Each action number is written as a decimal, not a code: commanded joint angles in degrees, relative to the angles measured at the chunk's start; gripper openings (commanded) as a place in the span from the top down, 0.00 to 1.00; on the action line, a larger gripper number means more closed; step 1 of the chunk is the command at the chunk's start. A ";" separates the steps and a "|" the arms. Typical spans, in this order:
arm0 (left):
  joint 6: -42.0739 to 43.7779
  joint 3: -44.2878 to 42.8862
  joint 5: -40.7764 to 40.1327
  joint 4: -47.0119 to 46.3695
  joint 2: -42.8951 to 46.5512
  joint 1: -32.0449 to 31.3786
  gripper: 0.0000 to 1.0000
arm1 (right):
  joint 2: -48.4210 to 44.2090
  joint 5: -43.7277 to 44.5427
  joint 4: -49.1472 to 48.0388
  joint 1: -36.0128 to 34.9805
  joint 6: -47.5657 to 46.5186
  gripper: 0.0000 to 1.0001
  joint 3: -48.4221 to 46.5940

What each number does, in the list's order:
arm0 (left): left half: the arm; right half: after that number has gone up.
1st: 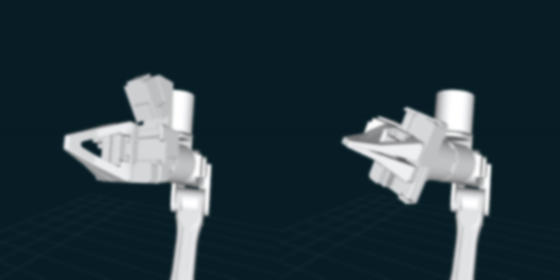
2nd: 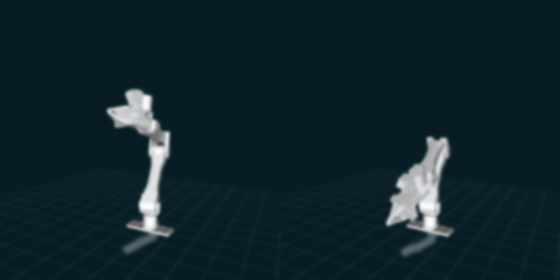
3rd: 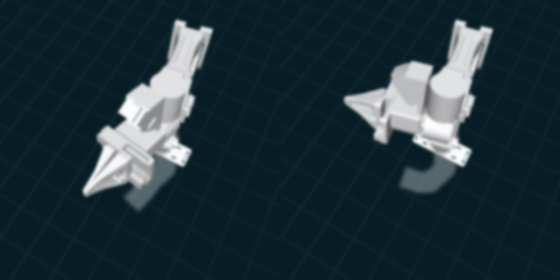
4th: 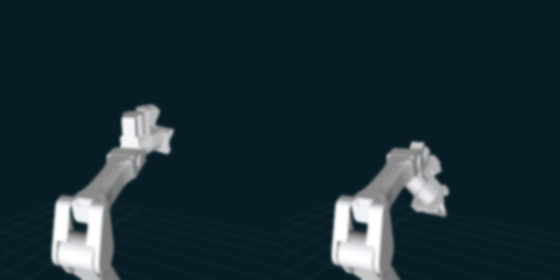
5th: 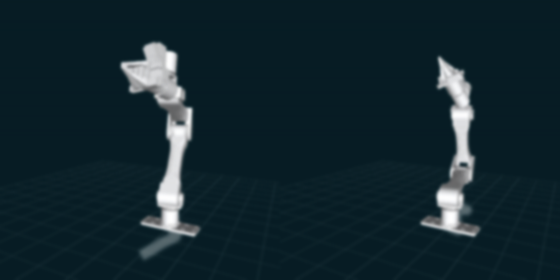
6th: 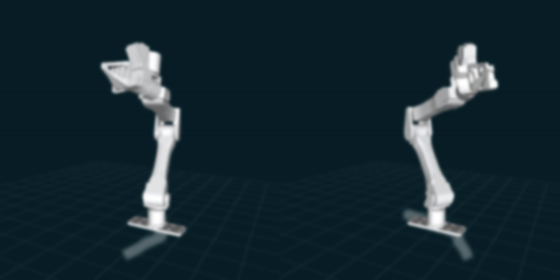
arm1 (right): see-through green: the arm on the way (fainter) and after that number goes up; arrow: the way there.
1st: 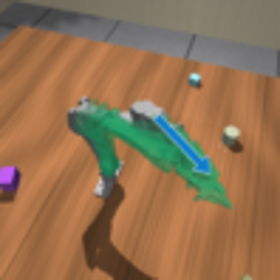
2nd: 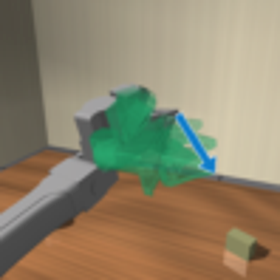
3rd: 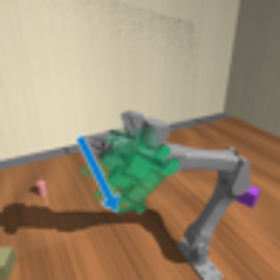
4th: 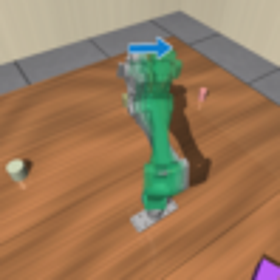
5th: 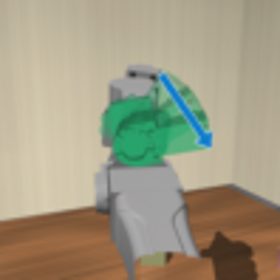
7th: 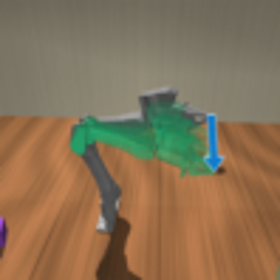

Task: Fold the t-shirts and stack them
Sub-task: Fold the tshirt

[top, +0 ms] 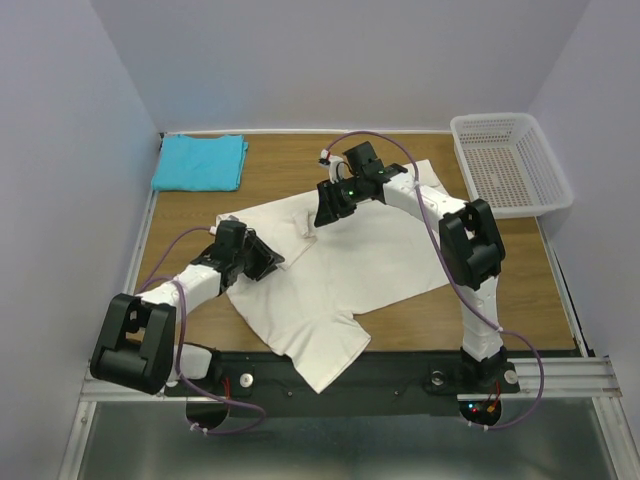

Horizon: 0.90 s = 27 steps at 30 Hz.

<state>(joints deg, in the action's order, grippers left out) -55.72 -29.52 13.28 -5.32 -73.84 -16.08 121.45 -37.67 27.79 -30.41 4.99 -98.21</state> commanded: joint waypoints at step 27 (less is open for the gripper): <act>-1.93 -3.70 -3.61 -2.94 -6.58 -2.91 0.64 | -0.51 0.23 -3.01 -0.35 1.16 0.48 -1.01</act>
<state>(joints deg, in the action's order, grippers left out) -57.52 -30.87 11.16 -7.46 -80.38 -18.68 121.45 -37.47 27.40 -30.41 5.87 -98.21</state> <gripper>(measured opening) 0.380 0.515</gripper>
